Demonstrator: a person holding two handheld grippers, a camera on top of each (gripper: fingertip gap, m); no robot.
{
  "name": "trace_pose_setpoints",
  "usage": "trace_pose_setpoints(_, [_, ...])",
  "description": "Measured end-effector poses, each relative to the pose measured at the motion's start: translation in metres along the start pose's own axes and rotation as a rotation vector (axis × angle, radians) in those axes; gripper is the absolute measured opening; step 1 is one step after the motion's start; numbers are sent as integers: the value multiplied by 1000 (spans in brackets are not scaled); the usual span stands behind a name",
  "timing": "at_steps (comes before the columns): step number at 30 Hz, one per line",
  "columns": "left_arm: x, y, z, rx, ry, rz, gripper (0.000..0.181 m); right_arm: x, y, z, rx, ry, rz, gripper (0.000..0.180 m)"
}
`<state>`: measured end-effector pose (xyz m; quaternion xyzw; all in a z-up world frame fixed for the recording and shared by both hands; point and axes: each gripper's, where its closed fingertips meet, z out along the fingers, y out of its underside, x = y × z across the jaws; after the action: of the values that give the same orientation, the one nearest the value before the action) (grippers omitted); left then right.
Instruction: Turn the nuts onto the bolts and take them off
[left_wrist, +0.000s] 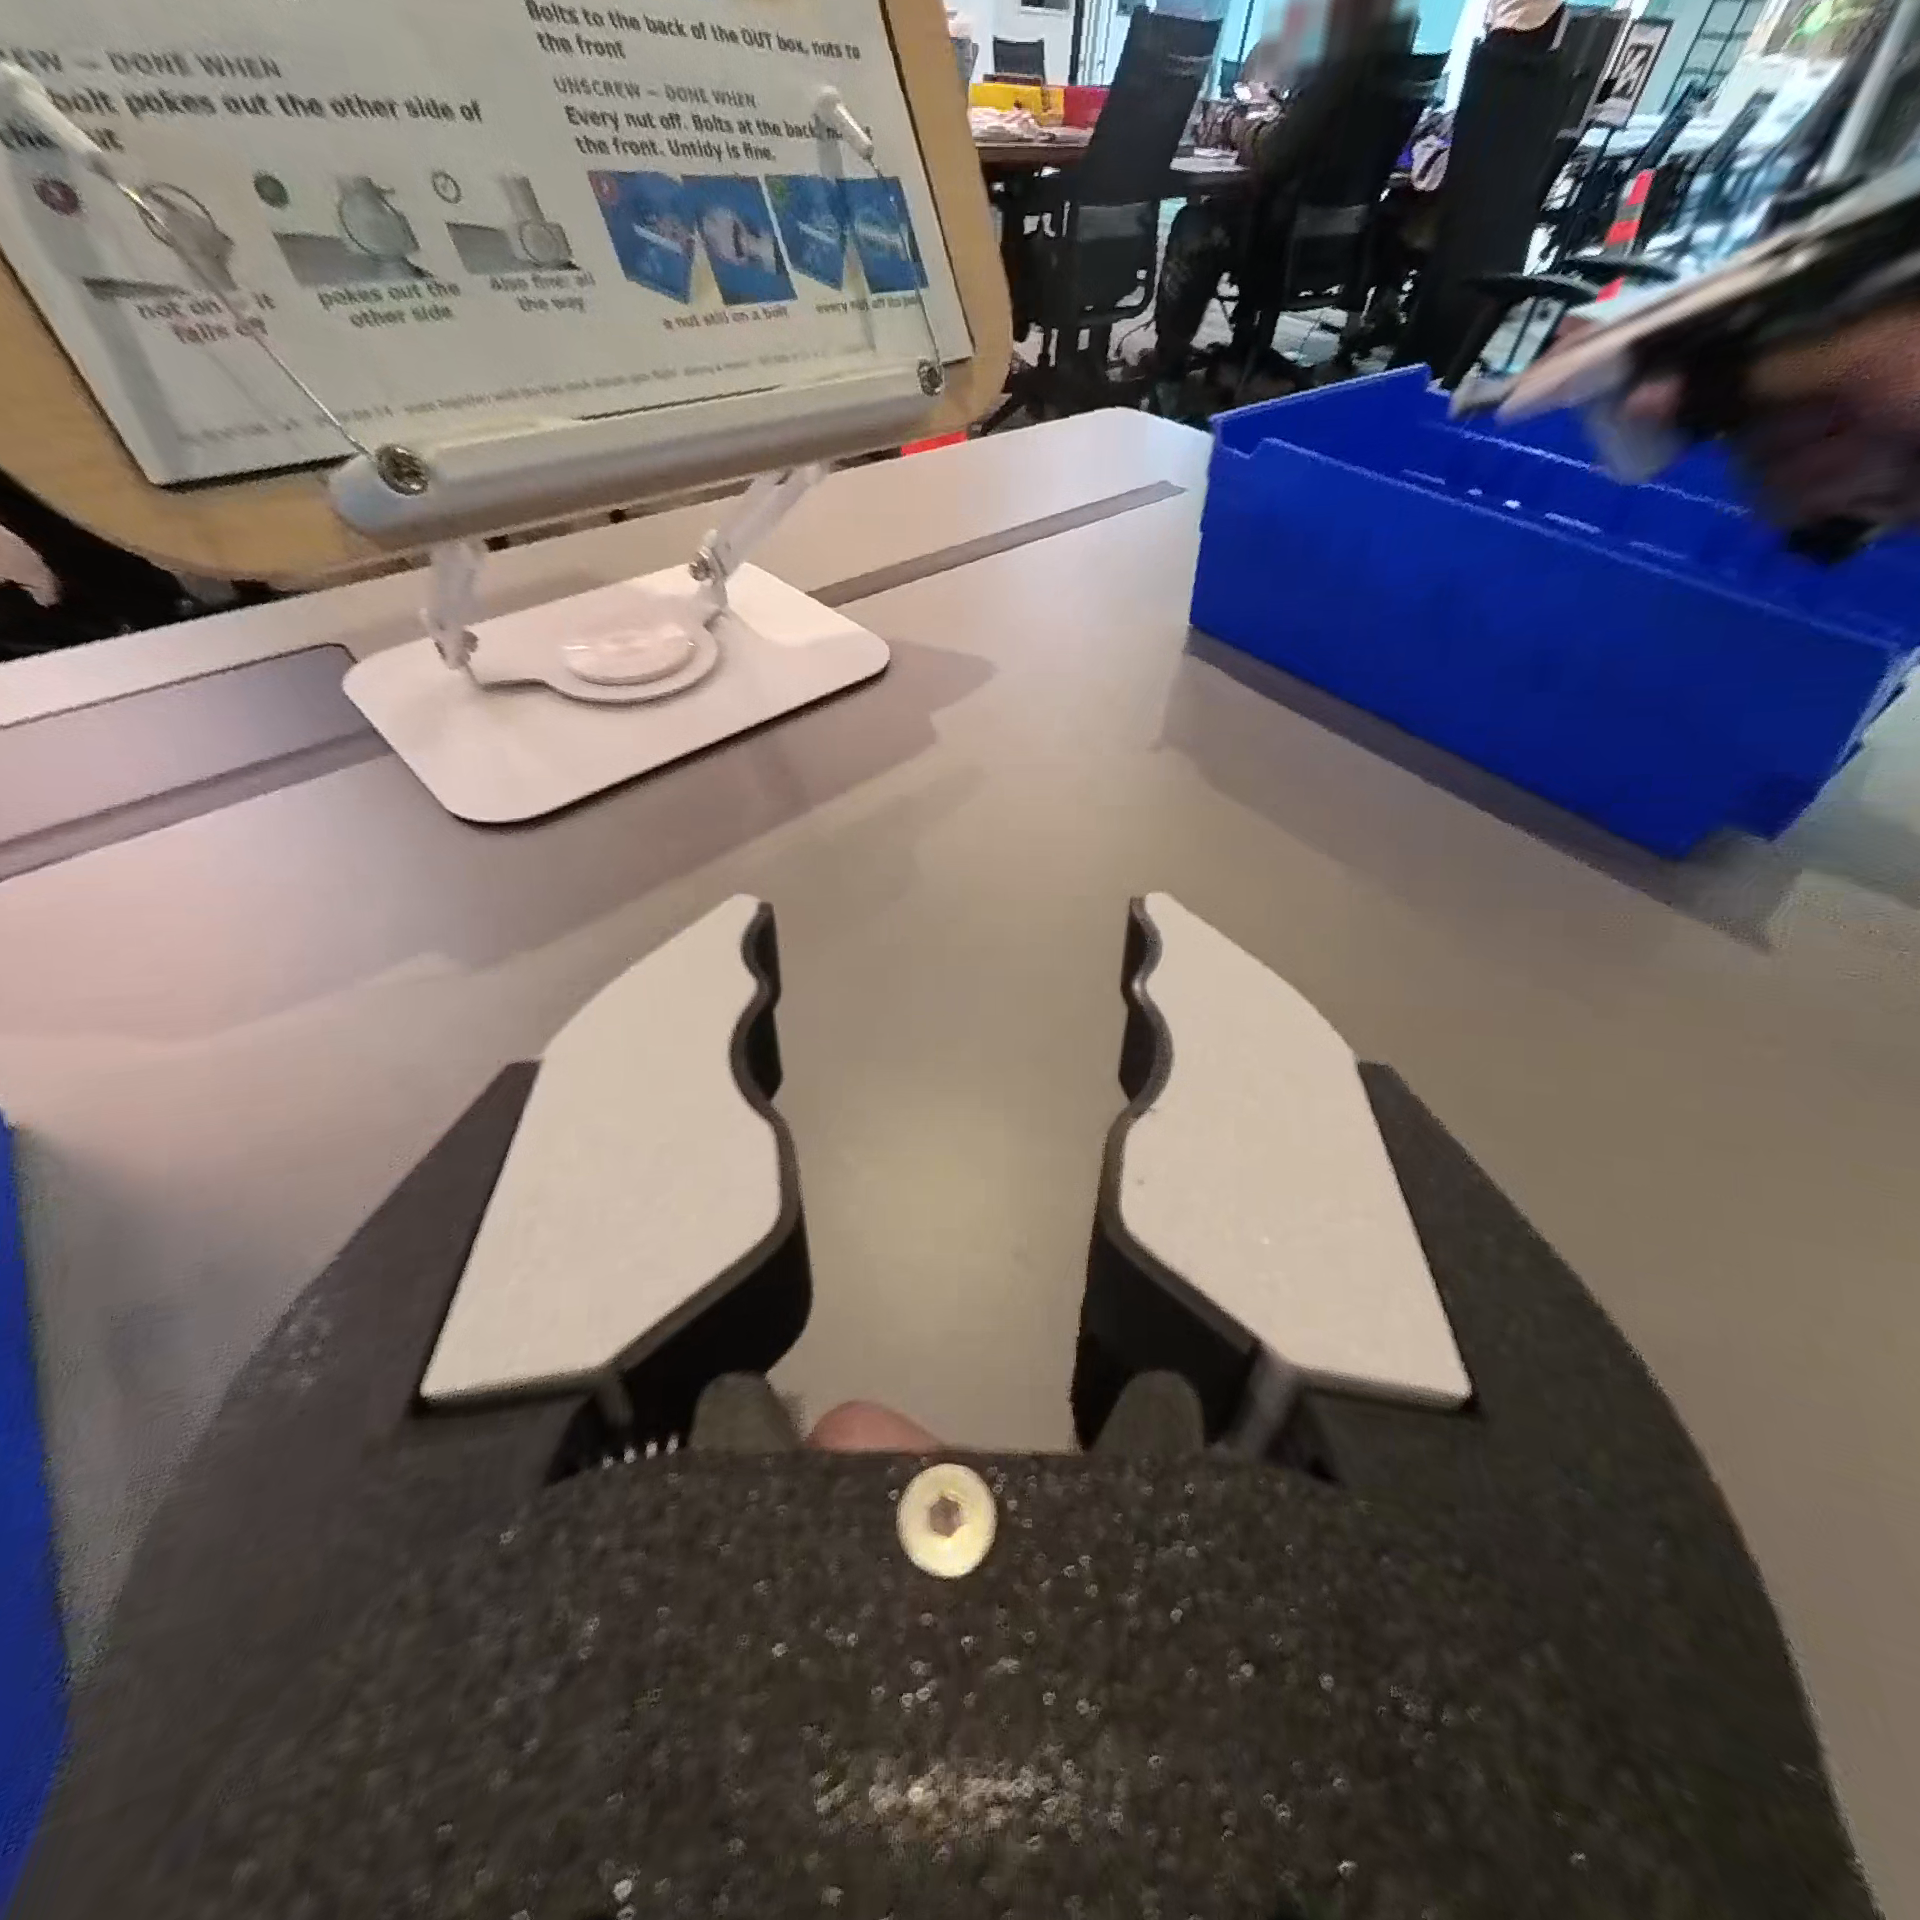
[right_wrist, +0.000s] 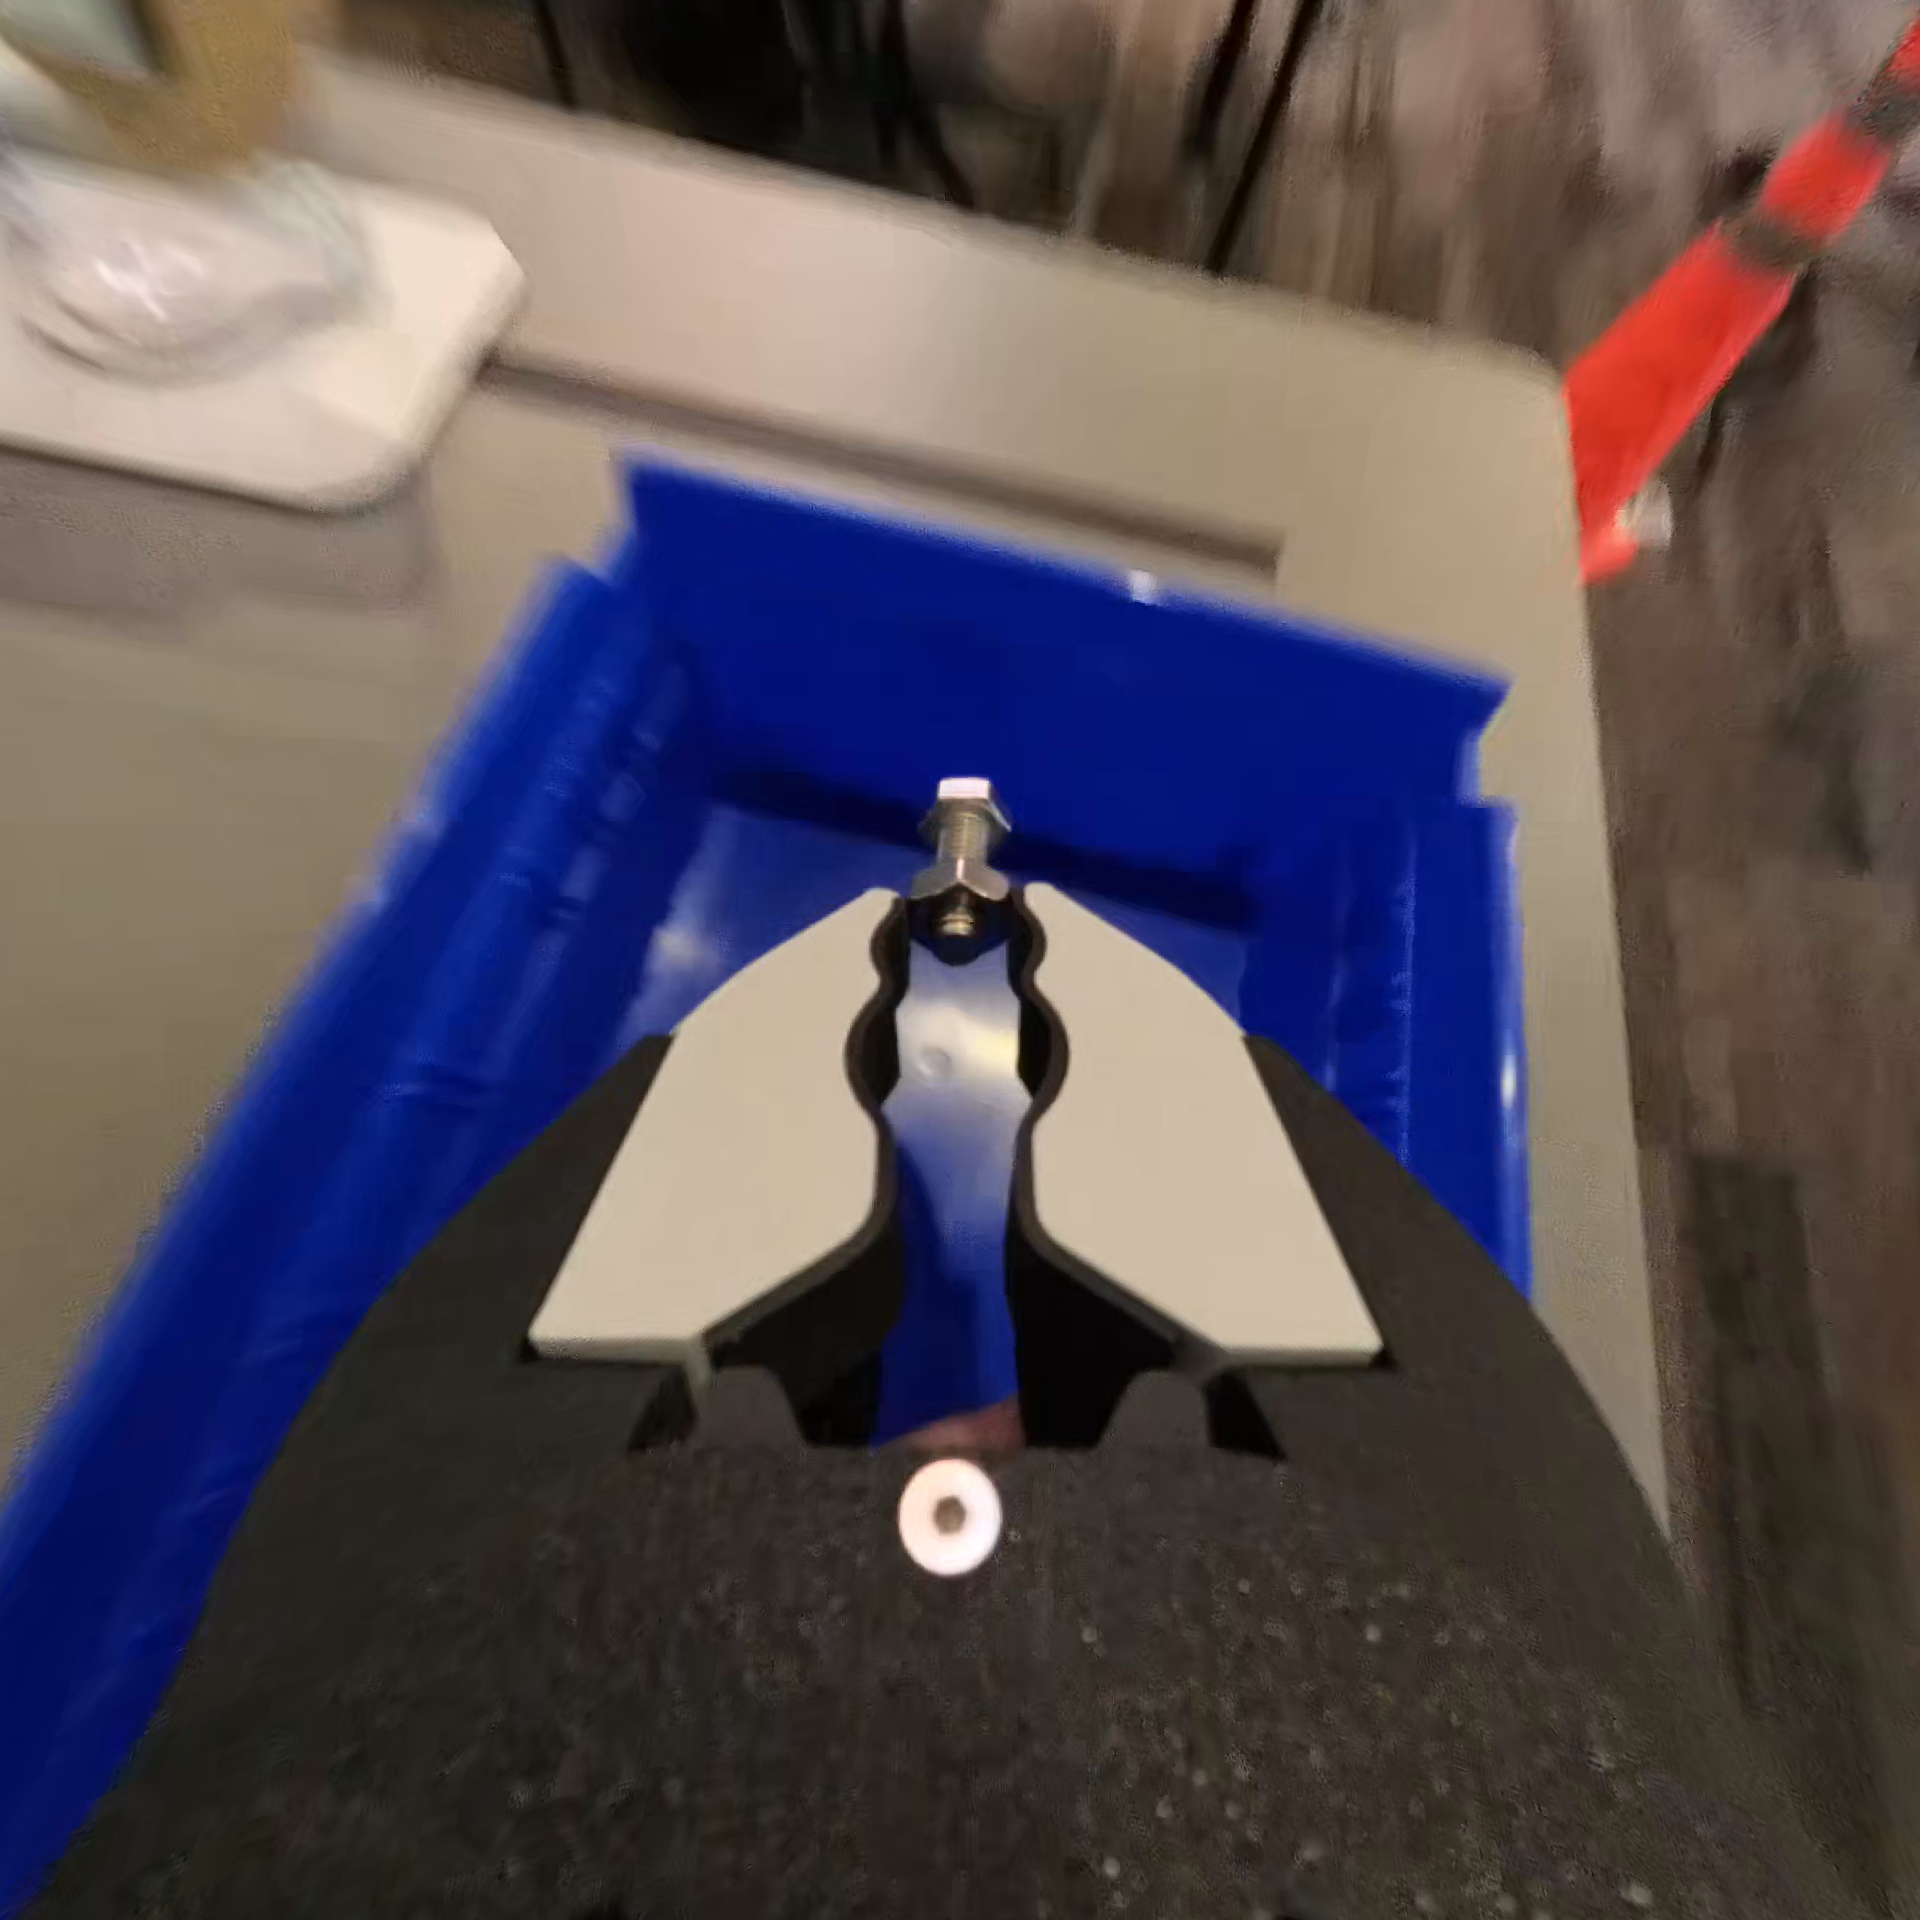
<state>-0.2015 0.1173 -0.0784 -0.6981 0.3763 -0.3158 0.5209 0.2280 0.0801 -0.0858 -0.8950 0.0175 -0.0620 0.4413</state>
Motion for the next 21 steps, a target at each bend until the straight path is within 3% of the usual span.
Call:
trace_pose_setpoints(5, [-1, -4, -4, 30, 12, 10, 63, 32, 52, 53, -268, 160, -34, 18])
trace_pose_setpoints(13, [1, -1, -4, 1, 32, -11, 62, 39, 90, 56, -435, 136, 25, 19])
trace_pose_setpoints(18, [1, 12, 1, -75, 43, -39, 62, 38, 92, 55, -438, 117, 59, 19])
trace_pose_setpoints(21, [1, 18, 3, -111, 55, -68, 62, 42, 77, 46, -359, 178, 48, 37])
